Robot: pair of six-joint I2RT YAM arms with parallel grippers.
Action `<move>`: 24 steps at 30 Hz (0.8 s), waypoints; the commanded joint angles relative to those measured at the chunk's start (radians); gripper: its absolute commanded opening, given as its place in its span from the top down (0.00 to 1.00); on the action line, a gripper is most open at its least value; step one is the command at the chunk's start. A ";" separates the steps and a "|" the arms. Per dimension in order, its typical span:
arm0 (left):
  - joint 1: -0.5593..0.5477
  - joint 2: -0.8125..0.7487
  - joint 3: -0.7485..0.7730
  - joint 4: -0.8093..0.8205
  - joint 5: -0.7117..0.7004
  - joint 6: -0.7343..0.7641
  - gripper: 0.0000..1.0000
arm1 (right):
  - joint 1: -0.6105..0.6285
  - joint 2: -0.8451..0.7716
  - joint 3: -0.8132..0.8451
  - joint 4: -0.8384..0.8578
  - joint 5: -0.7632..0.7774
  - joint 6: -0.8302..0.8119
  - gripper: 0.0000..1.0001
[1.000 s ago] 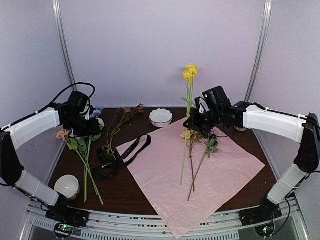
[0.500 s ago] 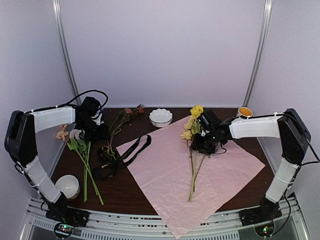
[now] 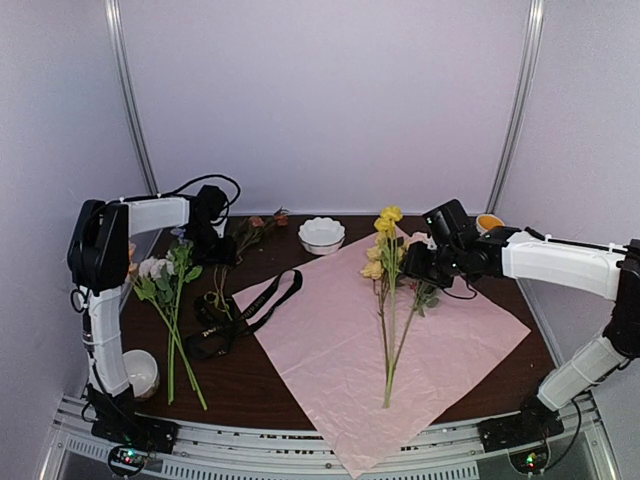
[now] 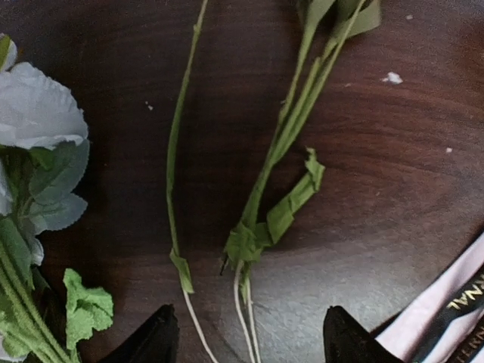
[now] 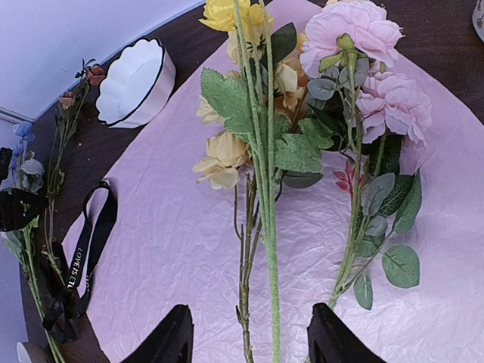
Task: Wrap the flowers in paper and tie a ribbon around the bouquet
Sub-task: Pick up the fake flower from the corner of the board, then pass from the left arm to the right
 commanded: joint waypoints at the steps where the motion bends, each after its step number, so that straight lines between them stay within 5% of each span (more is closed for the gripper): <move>1: 0.013 0.083 0.060 -0.088 -0.061 0.016 0.29 | 0.007 -0.014 0.006 -0.020 0.042 -0.023 0.47; 4: 0.013 0.108 0.050 -0.090 -0.078 0.018 0.23 | 0.007 -0.022 0.013 -0.032 0.041 -0.038 0.47; 7: 0.014 0.135 0.042 -0.075 -0.017 0.019 0.33 | 0.008 -0.030 0.019 -0.056 0.063 -0.055 0.47; 11: 0.013 0.137 0.029 -0.046 -0.002 0.001 0.98 | 0.007 -0.041 0.039 -0.076 0.082 -0.074 0.47; 18: 0.031 0.028 0.047 -0.057 -0.144 0.003 1.00 | 0.007 -0.054 0.070 -0.090 0.090 -0.095 0.47; 24: 0.022 -0.285 -0.057 0.042 -0.265 0.052 1.00 | 0.008 -0.091 0.107 -0.111 0.112 -0.133 0.46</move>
